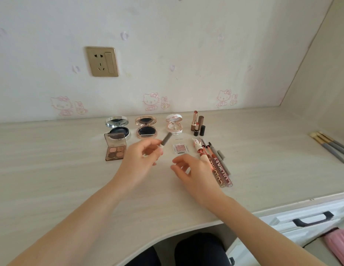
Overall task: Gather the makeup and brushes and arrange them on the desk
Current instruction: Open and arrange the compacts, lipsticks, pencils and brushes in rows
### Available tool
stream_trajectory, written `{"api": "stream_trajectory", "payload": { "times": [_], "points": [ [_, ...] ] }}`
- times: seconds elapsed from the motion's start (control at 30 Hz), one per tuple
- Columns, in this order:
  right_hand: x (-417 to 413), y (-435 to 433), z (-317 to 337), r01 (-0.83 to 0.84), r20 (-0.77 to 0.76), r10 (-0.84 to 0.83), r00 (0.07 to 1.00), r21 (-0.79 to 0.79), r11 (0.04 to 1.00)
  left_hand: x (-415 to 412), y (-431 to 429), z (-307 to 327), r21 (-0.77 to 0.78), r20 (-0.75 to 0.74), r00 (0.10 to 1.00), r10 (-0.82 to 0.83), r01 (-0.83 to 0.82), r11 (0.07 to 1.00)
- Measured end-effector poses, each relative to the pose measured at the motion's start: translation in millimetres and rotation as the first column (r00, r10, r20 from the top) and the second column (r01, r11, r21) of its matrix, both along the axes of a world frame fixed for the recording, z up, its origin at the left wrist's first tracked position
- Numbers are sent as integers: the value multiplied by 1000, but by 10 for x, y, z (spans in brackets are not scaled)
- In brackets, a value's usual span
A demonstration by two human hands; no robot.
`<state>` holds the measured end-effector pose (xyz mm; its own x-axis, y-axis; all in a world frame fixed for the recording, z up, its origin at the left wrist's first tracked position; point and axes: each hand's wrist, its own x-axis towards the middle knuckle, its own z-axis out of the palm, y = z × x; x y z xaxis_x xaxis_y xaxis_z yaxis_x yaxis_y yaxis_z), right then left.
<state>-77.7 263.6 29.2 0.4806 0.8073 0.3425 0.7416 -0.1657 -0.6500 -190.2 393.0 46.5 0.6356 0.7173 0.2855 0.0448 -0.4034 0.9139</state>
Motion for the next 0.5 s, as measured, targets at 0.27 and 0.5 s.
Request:
{"api": "stream_trajectory", "payload": {
  "times": [0.27,0.5],
  "points": [
    [98,45,-112,-37,205,28,978,39,999,-107,0,-296,615,-232,970,69,91,783],
    [197,113,-257,27,596,-45,802,39,999,-104,-13,-346,725,-196,965,172,25,688]
  ]
}}
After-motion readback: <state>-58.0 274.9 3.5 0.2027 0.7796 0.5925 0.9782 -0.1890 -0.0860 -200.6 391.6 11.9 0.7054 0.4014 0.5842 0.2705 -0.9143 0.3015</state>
